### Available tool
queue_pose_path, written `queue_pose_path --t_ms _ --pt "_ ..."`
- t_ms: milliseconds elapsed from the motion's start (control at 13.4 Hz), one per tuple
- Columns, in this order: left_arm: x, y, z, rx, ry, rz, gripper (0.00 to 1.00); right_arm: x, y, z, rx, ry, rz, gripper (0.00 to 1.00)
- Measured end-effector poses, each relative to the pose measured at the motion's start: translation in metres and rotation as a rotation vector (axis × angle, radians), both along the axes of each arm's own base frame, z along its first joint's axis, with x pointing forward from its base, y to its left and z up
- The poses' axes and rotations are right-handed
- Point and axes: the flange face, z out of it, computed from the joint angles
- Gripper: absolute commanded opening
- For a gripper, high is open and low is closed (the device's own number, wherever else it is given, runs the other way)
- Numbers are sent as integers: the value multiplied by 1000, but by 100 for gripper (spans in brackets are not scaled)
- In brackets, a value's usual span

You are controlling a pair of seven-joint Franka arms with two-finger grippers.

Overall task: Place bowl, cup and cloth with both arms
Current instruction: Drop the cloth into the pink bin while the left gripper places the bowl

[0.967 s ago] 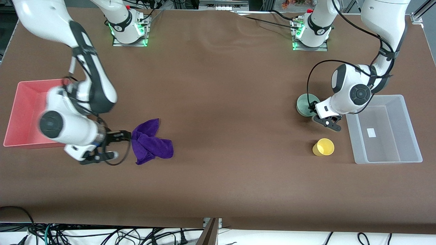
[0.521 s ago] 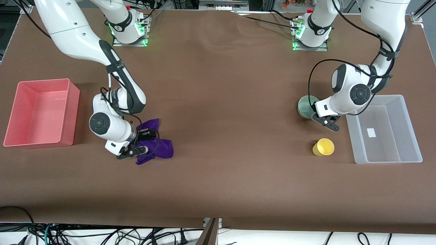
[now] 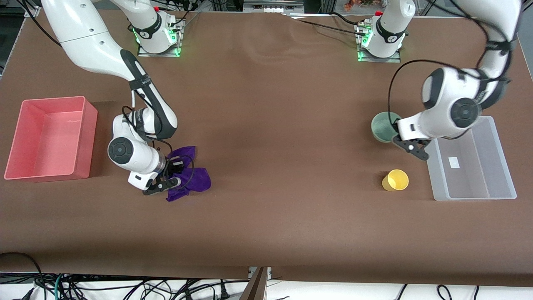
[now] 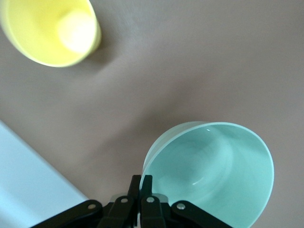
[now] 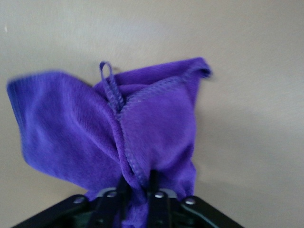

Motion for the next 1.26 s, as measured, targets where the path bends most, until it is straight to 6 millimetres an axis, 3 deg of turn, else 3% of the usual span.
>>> queue_pose_path --t_ms 149,298,521,669,818,893,967,1116,1264 --pt "17 40 48 -9 -24 -73 0 13 -20 43 -15 28 -14 0" --pt "22 102 56 -9 -29 -135 0 26 -56 116 -37 93 15 0" --pt "30 186 22 -5 -61 -192 0 19 -147 220 -80 208 76 0" --pt "39 217 -11 23 -116 -197 0 1 -228 262 -91 267 104 0" --pt "43 239 -53 46 -149 -189 0 -20 -314 269 -90 293 112 0" --pt "42 247 -74 50 -145 -183 45 -31 -351 258 -86 314 100 0" --pt "40 251 -92 49 -133 -179 99 -43 -381 241 -81 334 84 0" --pt "38 256 -108 45 -116 -172 100 -62 -421 198 -69 363 59 0" --pt "44 256 -96 51 -134 -172 100 -81 -446 153 -57 376 62 0"
